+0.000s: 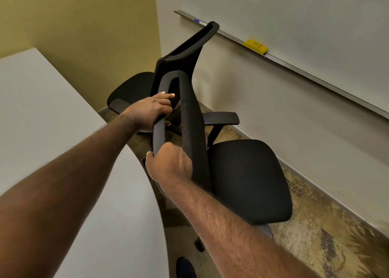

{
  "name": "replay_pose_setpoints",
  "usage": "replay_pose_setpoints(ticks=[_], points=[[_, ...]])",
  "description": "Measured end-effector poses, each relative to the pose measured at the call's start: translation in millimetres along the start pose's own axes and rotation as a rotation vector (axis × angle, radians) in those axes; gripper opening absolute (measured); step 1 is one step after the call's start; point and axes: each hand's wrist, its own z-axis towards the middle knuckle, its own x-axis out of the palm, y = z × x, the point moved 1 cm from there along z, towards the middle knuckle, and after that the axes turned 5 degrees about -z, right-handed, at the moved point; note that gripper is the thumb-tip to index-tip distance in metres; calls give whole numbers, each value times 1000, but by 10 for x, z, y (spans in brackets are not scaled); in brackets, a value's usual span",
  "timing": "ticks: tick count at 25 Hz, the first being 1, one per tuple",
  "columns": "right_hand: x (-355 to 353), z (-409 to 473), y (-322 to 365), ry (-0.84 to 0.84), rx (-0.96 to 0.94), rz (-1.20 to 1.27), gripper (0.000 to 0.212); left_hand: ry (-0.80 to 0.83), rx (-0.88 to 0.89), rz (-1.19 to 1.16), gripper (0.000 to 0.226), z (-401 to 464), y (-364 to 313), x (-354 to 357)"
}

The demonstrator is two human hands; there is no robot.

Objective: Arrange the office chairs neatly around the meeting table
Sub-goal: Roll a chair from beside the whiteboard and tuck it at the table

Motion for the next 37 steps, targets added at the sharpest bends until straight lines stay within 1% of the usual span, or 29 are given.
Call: replay_pose_setpoints(ticks=[3, 7, 10, 12, 17, 22, 25, 27, 29, 31, 34, 37], points=[[-40, -247, -154, 24, 10, -9, 38, 13, 62, 62, 21, -150, -231, 17], [-122, -593, -407, 60, -11, 27, 32, 21, 102, 102, 28, -359, -612, 58], [-213, -873, -654, 66, -37, 27, 30, 54, 48, 119, 32, -533, -933, 112], [-288, -1049, -838, 58, -49, 10, 27, 69, -18, 133, 32, -624, -1164, 150], [-448, -1502, -1344, 40, -30, -57, 29, 94, -156, 155, 30, -839, -1824, 287], [-633, -1852, -1871, -48, -27, -178, 27, 83, -207, 143, 18, -960, -2527, 431], [-753, -2004, -2194, -68, -39, -272, 29, 97, -242, 136, 28, -1014, -2938, 508], [-837, -2080, -2381, -66, -64, -332, 24, 131, -268, 131, 26, -1020, -3169, 548], [-899, -2163, -2549, -47, -96, -369, 19, 185, -304, 128, 15, -1028, -3368, 580], [-945, -2240, -2707, -31, -133, -392, 16, 214, -316, 124, 9, -1041, -3533, 614], [-966, -2324, -2885, -32, -196, -435, 9, 215, -326, 109, 13, -1111, -3740, 667], [-981, -2458, -3017, -28, -247, -486, 8, 180, -350, 105, 12, -1239, -3963, 714]])
